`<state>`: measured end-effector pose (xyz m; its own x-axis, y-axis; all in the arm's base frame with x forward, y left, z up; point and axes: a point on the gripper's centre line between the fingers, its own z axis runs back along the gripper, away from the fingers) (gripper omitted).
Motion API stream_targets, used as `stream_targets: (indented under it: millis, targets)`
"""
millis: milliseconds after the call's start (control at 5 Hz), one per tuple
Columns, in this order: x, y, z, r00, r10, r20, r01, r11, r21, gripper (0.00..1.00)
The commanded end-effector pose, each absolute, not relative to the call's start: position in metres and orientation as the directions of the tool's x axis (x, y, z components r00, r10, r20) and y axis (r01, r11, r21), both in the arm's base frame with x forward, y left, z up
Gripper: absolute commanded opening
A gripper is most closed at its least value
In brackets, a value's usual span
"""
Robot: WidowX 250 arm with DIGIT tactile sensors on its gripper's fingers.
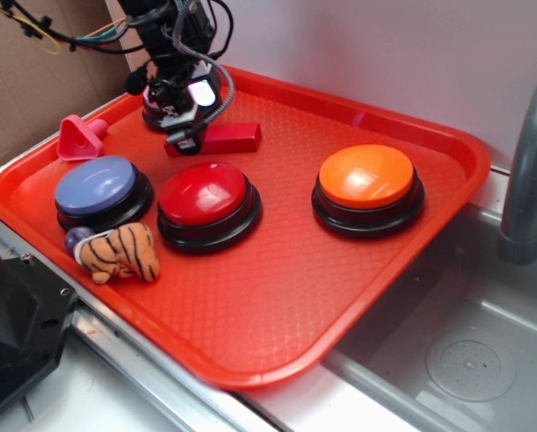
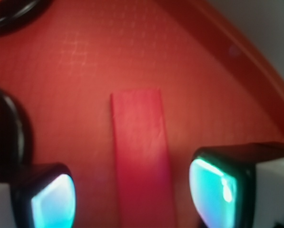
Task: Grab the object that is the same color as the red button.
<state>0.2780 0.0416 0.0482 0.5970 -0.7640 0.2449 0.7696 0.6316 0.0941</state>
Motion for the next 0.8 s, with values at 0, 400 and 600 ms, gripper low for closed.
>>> stream_targets:
  millis: [0,400,600]
  targets:
    - [0.2956,0.0327,0.0382,0.577,-0.776,0.255,0.783,0.614,0.098,1.00]
    - [0.2931,0.0333,0.0290,0.634,-0.728,0.260,0.744,0.666,0.051,0.31]
    - [0.2929,0.0354,0.0294,0.647,-0.716,0.262,0.734,0.678,0.041,0.00]
